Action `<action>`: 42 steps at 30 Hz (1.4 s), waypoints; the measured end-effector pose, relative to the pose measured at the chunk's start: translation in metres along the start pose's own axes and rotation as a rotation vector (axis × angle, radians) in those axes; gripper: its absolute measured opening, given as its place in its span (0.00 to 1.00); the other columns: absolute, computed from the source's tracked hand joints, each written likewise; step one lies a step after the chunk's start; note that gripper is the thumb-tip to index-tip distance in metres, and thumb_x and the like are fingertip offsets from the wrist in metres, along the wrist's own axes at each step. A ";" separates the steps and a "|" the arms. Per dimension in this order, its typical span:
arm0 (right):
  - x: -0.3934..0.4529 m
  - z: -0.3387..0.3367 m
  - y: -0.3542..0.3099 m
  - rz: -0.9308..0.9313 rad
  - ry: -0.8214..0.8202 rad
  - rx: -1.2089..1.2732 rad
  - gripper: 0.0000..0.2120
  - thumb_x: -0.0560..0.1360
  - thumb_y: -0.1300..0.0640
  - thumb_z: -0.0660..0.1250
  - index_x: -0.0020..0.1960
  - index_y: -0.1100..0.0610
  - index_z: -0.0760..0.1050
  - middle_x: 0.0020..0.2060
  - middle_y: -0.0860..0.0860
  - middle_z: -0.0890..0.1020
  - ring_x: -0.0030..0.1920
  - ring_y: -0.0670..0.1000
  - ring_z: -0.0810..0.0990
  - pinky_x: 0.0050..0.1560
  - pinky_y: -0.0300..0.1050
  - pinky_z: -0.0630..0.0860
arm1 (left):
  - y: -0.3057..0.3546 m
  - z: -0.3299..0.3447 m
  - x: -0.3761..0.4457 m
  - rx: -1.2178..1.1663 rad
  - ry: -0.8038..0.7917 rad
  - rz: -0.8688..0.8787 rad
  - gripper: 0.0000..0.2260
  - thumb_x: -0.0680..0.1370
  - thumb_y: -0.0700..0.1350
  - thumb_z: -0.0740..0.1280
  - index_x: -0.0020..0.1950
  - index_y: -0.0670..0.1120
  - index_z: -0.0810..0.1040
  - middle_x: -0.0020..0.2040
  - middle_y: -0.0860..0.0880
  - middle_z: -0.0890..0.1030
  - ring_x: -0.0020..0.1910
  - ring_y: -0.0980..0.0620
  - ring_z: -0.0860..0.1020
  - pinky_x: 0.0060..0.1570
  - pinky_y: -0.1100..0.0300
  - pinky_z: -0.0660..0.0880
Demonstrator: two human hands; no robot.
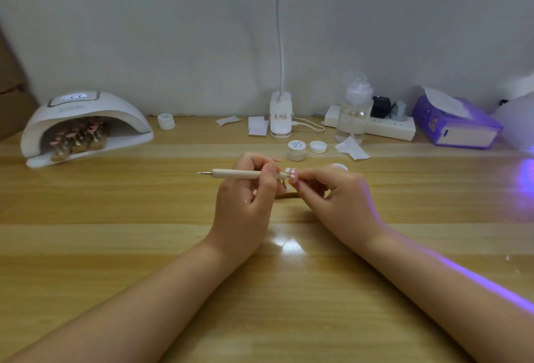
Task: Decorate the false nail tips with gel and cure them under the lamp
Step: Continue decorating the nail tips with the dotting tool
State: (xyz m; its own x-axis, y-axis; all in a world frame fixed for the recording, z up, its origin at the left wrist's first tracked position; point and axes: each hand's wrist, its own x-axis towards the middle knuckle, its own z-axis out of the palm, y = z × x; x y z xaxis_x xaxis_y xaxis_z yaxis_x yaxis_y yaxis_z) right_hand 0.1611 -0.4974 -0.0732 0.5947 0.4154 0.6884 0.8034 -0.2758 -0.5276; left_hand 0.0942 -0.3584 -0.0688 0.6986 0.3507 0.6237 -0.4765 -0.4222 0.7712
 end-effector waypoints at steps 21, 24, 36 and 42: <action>0.000 -0.001 -0.002 0.021 0.036 0.031 0.04 0.72 0.63 0.72 0.45 0.57 0.84 0.32 0.49 0.82 0.31 0.49 0.76 0.38 0.47 0.74 | 0.014 -0.003 0.005 -0.125 0.051 0.073 0.08 0.78 0.51 0.58 0.44 0.49 0.72 0.34 0.53 0.79 0.35 0.56 0.78 0.39 0.65 0.74; 0.000 0.000 -0.001 0.021 0.037 0.032 0.04 0.72 0.63 0.72 0.45 0.57 0.84 0.32 0.50 0.83 0.32 0.50 0.76 0.38 0.48 0.74 | 0.009 -0.002 0.002 -0.078 0.031 0.053 0.09 0.77 0.52 0.58 0.42 0.49 0.72 0.32 0.53 0.79 0.33 0.57 0.77 0.37 0.63 0.74; 0.000 -0.001 -0.002 -0.007 0.046 0.044 0.04 0.72 0.62 0.72 0.46 0.58 0.83 0.34 0.50 0.83 0.34 0.51 0.78 0.38 0.50 0.75 | 0.002 -0.001 -0.002 0.011 -0.003 0.076 0.07 0.77 0.52 0.57 0.42 0.53 0.72 0.34 0.55 0.79 0.33 0.57 0.79 0.35 0.61 0.75; 0.000 -0.001 -0.002 -0.011 0.040 0.030 0.04 0.72 0.63 0.72 0.46 0.58 0.84 0.33 0.51 0.83 0.33 0.52 0.77 0.39 0.51 0.74 | 0.000 -0.001 -0.002 0.022 -0.009 0.076 0.07 0.77 0.52 0.57 0.42 0.53 0.72 0.34 0.56 0.79 0.34 0.58 0.79 0.36 0.64 0.75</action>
State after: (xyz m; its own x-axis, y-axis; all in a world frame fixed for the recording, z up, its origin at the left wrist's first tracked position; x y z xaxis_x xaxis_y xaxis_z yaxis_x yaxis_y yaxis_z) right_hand 0.1600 -0.4976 -0.0717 0.5869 0.3833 0.7132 0.8091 -0.2454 -0.5340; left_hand 0.0925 -0.3585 -0.0699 0.6658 0.3090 0.6792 -0.5168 -0.4656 0.7184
